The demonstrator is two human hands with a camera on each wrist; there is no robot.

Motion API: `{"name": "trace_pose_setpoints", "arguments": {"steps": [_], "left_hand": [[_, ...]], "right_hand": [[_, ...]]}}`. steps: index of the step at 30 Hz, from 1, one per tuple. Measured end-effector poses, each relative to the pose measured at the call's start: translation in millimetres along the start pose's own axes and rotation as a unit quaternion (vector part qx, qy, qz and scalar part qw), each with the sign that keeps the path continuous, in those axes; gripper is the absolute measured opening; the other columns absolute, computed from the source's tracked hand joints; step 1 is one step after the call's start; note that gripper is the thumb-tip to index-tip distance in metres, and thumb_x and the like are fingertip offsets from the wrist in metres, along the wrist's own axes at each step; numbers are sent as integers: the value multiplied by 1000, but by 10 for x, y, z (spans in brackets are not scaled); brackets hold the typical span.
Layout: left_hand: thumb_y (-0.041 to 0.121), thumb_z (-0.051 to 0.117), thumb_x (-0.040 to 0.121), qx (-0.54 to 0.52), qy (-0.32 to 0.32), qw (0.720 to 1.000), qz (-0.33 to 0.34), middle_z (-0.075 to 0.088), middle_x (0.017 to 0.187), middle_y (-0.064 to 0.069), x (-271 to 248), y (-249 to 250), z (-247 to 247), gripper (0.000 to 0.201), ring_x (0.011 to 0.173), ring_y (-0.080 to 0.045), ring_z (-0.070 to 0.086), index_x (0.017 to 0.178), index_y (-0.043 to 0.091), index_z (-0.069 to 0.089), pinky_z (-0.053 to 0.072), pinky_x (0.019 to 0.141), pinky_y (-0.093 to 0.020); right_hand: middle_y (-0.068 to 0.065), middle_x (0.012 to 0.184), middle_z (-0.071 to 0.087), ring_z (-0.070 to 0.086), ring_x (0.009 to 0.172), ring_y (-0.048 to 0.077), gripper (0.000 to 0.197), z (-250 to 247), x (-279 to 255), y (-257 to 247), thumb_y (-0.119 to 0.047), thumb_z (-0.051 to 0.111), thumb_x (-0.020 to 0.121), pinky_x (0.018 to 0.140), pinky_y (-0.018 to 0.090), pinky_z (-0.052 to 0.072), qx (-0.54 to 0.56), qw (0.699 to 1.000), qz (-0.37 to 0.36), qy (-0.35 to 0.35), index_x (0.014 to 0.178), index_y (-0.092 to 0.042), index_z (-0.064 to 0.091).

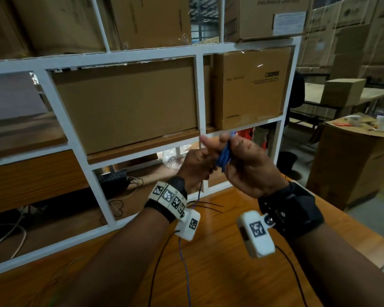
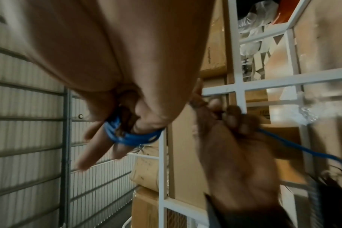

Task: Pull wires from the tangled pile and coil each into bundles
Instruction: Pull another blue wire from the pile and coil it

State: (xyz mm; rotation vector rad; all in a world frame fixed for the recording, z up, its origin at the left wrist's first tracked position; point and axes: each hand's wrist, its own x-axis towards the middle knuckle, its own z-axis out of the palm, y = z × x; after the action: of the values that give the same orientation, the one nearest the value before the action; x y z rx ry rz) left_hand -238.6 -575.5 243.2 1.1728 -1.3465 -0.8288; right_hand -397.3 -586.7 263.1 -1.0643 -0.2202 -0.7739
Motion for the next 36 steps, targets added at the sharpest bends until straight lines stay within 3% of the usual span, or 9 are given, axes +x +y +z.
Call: {"name": "trace_pose_setpoints", "arguments": {"steps": [3,7,11,15,20,25,30,32,36], "left_hand": [[24,56,102,9,-30,999,-39,56,63,-3,-125,-217,99,29,49,-12,40,84,27,78,29,47,-24],[32,57,101,49,-68,994,-70,53,60,2,-332,-373,89,26,49,-8,40,97,16,77,32,47,-21],[31,66,95,137,-55,988,-33,64,65,2,-371,-272,-67,20,57,-2,55,99,14,77,42,55,-13],[23,67,94,128,-62,987,-74,61,66,-1,-368,-236,-188,18,55,-4,54,101,7,73,45,54,-19],[20,62,97,11,-28,989,-144,50,61,1,-388,-286,-351,20,54,-10,48,101,3,73,42,52,-22],[21,66,95,49,28,991,-123,51,56,7,-302,-230,-408,21,47,-8,39,95,2,74,30,45,-21],[14,69,92,97,76,991,-59,64,56,19,-265,-204,-331,14,49,8,56,94,2,75,40,49,-5],[15,71,90,124,75,989,-33,73,72,13,-259,-179,-291,10,65,5,65,91,6,77,48,62,-8],[21,76,86,212,62,975,20,72,75,3,-214,-113,-273,7,63,-7,63,88,15,78,51,62,-18]], "right_hand": [[18,129,70,62,130,25,34,-62,155,-97,-20,31,111,112,32,47,-14,988,-89,122,116,-4,61],[12,125,71,64,127,21,32,-293,210,-150,-22,38,111,108,32,49,-183,945,-128,238,121,-2,61],[-5,114,75,66,107,-3,26,-551,107,7,-30,49,108,99,35,53,-505,809,-57,295,111,-21,73],[-11,132,67,45,138,-5,27,-597,63,48,-20,46,109,117,31,40,-615,748,2,251,119,-20,72],[-12,121,72,54,128,-7,26,-430,44,-204,-23,48,108,116,37,43,-615,759,5,214,113,-22,74],[9,128,72,64,127,23,36,-426,22,-321,-39,51,101,119,46,39,-193,932,-88,295,122,-13,65],[9,124,74,67,123,18,30,-346,13,-416,-25,36,112,115,34,44,-20,921,-135,366,128,-9,56],[0,111,78,71,106,11,27,-345,-8,-308,-30,44,110,98,30,53,-256,877,-85,396,115,-17,67],[-8,102,70,62,78,3,22,-552,-100,-57,-21,47,108,70,20,53,-706,648,88,272,107,-22,69]]}}
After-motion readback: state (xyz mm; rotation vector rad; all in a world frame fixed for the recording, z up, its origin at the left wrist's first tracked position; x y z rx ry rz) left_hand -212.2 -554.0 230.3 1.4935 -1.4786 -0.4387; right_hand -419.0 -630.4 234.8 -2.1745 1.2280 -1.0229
